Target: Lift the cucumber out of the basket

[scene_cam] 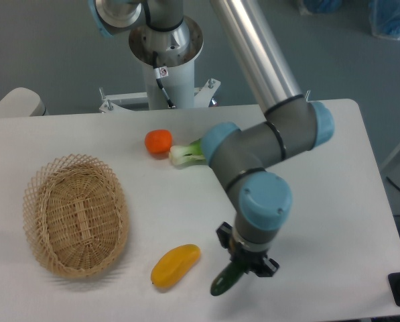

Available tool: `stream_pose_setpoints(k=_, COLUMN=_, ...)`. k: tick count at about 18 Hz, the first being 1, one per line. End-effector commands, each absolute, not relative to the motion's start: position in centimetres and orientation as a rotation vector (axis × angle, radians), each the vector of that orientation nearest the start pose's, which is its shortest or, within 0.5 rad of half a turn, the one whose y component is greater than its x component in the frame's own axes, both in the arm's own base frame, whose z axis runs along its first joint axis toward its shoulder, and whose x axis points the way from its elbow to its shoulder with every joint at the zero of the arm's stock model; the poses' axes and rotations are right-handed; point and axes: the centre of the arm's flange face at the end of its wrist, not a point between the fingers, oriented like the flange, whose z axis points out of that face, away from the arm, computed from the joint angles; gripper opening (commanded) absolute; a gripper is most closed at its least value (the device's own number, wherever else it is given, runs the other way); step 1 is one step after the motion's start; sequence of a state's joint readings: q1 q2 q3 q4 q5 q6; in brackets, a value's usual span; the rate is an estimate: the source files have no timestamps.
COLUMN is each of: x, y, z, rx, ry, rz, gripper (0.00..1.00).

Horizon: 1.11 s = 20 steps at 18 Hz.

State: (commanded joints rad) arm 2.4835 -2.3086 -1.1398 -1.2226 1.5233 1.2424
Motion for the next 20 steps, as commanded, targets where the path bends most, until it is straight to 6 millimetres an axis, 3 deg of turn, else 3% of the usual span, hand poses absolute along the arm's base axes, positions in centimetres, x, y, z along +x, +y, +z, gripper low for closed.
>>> stream_pose_setpoints(k=20, x=-52.05, y=58.14, z=25.66, rx=-3.075, ry=0.587, rz=0.029, gripper=0.25)
